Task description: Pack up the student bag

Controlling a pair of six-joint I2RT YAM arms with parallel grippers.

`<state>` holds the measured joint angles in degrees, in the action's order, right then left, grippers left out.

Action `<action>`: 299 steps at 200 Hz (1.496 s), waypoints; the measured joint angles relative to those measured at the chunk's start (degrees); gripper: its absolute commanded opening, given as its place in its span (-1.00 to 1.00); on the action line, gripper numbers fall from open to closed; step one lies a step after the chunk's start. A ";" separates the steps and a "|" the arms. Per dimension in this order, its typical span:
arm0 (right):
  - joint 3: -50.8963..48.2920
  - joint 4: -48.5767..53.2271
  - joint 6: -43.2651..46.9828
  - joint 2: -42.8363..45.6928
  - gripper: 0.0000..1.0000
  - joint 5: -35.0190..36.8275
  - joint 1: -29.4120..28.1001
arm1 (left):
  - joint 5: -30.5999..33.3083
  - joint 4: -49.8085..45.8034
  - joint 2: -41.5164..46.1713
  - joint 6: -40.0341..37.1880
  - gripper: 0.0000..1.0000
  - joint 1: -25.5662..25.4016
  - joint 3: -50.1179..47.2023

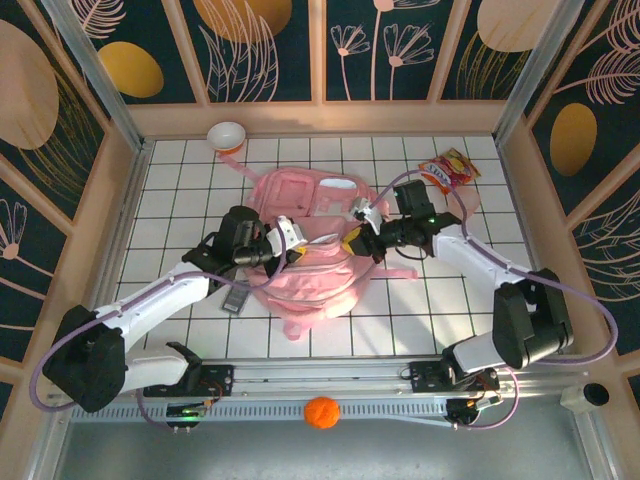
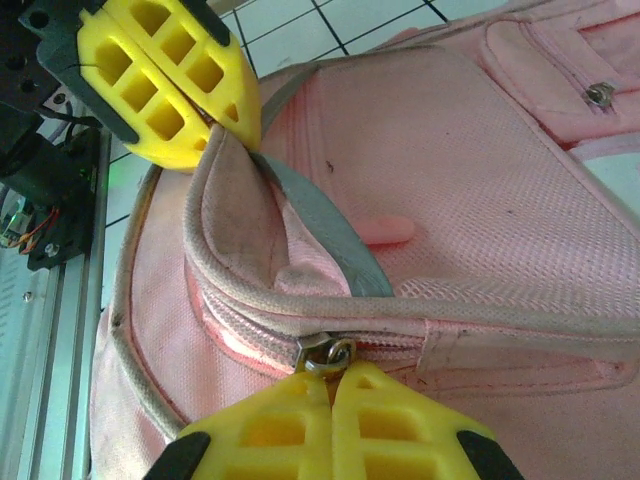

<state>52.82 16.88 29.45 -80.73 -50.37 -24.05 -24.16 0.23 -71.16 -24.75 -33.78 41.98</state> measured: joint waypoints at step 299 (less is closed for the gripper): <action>-2.95 -1.36 1.36 -1.29 -0.04 -7.52 5.05 | 0.57 1.18 -1.09 -3.74 -1.00 0.04 1.95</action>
<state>49.87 15.53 30.81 -82.02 -57.89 -19.00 -23.59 1.41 -72.25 -28.49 -33.74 43.92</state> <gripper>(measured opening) 0.480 0.044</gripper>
